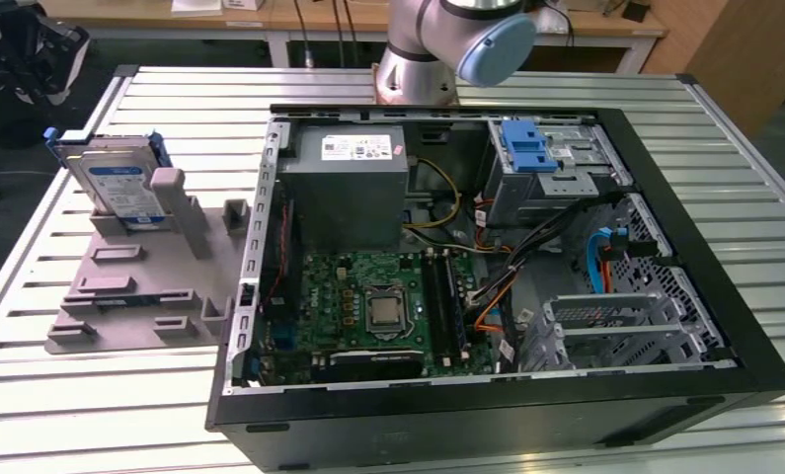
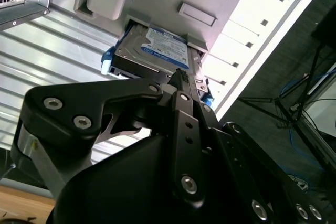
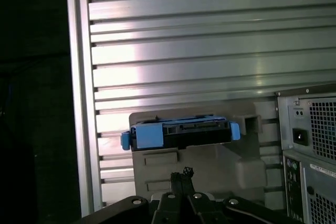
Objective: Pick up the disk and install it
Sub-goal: 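Reach for the disk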
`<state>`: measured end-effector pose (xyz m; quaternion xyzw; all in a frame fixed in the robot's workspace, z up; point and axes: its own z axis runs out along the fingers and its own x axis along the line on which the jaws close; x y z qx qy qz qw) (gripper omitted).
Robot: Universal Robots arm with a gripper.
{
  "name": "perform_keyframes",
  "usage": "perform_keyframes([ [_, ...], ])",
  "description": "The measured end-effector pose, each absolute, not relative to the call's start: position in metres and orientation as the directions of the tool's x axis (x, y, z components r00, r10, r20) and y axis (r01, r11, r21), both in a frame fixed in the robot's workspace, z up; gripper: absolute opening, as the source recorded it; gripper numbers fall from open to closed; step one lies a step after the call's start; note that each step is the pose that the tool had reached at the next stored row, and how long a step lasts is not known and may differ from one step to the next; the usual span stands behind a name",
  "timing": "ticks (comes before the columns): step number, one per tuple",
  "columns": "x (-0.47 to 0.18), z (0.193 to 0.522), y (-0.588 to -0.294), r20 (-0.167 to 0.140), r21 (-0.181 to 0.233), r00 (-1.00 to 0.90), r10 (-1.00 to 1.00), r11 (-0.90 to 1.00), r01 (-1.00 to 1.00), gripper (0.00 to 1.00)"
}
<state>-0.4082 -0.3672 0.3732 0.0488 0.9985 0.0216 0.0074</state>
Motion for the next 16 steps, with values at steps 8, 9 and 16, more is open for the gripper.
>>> perform_keyframes([
  [8, -0.415, 0.372, -0.357, -0.013, 0.044, -0.995, 0.1, 0.994, 0.1, 0.11],
  [9, -0.417, 0.372, -0.356, -0.012, 0.044, -0.995, 0.1, 0.994, 0.1, 0.11],
  [16, -0.42, 0.371, -0.356, -0.013, 0.044, -0.995, 0.1, 0.994, 0.1, 0.11],
])
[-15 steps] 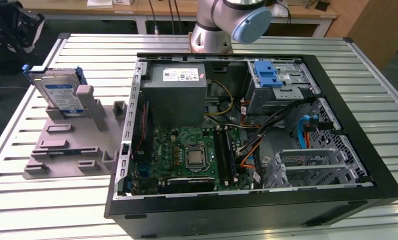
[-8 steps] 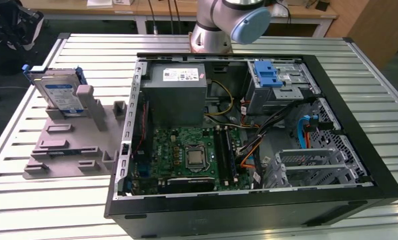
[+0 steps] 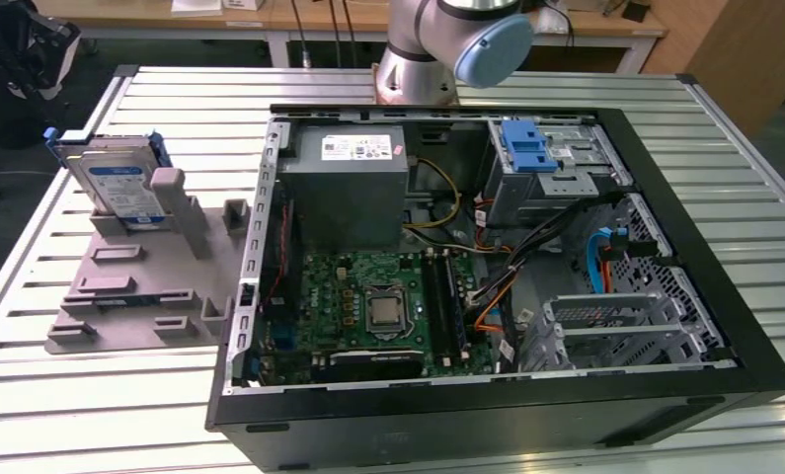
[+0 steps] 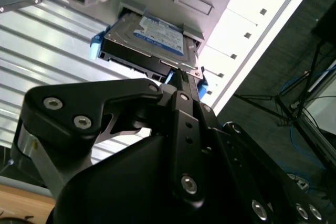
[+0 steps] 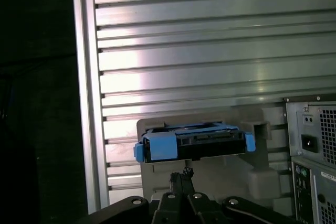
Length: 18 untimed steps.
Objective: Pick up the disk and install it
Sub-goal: 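Reach for the disk, then pick up the disk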
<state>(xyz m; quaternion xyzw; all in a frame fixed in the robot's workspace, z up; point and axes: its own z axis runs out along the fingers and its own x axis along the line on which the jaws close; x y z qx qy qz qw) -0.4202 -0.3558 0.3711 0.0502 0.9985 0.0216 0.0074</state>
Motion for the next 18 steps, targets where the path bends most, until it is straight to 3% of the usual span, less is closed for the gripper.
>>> perform_keyframes([
  [18, -0.4233, 0.3706, -0.3553, -0.013, 0.044, -0.999, 0.052, 0.998, 0.051, 0.11],
])
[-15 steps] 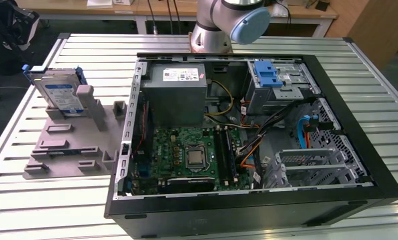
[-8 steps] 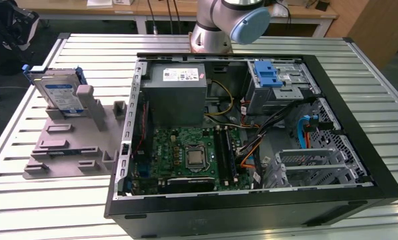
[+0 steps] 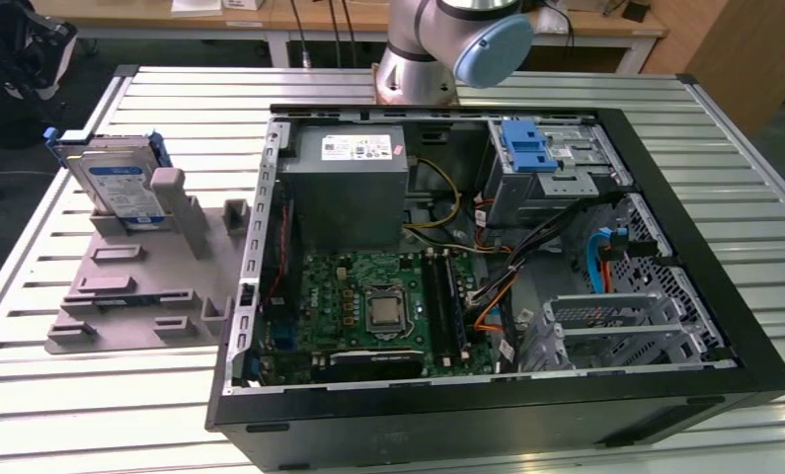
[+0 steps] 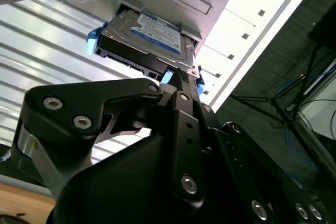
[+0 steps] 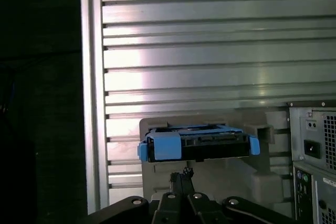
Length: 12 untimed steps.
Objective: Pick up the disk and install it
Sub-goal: 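Pick up the disk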
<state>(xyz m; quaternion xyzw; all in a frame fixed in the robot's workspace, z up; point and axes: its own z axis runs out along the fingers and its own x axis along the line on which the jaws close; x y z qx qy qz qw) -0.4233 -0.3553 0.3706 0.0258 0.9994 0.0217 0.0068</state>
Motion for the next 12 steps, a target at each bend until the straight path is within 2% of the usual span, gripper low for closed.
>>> perform_keyframes([
  [12, -0.4233, 0.3701, -0.3554, -0.013, 0.042, -0.99, -0.143, 0.989, -0.143, 0.11],
])
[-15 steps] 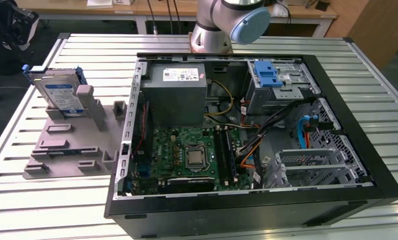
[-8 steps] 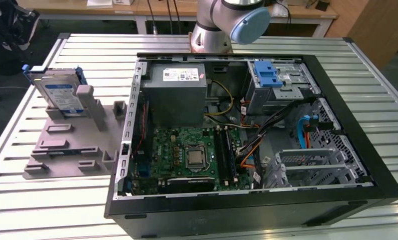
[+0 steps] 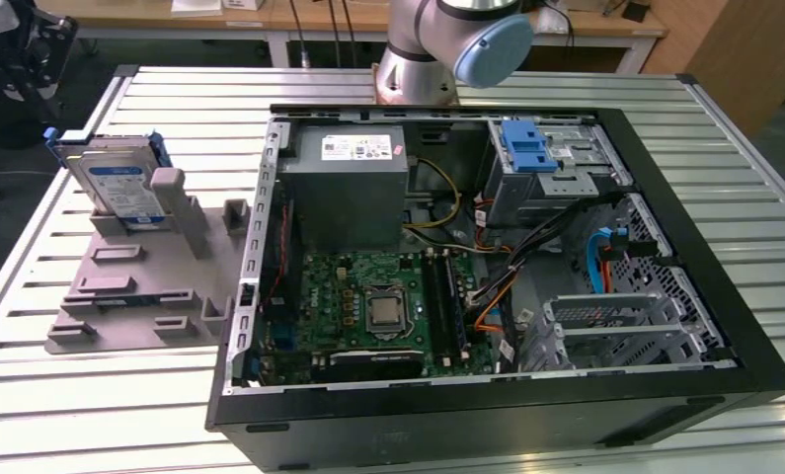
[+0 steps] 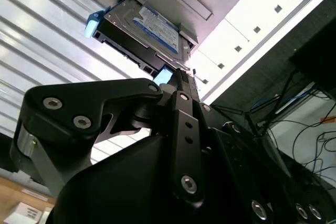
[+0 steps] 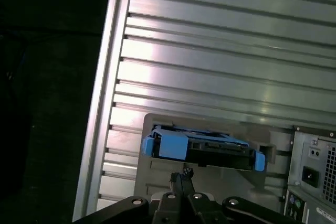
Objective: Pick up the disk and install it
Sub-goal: 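Pick up the disk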
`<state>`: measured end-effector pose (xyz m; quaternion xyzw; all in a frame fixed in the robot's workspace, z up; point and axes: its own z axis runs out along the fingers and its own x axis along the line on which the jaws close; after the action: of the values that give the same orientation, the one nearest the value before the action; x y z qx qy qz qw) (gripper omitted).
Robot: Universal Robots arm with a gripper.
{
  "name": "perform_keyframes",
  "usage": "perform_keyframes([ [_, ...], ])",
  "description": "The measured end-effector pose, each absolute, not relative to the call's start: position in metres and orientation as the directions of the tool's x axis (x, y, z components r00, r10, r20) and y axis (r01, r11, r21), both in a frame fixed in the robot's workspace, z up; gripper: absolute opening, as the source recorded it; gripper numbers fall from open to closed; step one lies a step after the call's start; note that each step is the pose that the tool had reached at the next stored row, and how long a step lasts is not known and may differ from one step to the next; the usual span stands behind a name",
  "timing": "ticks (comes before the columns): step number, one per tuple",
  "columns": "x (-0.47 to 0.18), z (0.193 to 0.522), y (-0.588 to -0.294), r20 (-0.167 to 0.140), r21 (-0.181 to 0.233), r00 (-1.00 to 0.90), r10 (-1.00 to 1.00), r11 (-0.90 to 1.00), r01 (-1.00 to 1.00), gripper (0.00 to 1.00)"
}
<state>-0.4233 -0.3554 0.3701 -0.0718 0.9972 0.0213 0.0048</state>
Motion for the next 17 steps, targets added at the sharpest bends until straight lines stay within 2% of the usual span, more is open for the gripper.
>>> perform_keyframes([
  [17, -0.4233, 0.3691, -0.3555, -0.013, 0.042, -0.937, -0.349, 0.936, -0.349, 0.11],
])
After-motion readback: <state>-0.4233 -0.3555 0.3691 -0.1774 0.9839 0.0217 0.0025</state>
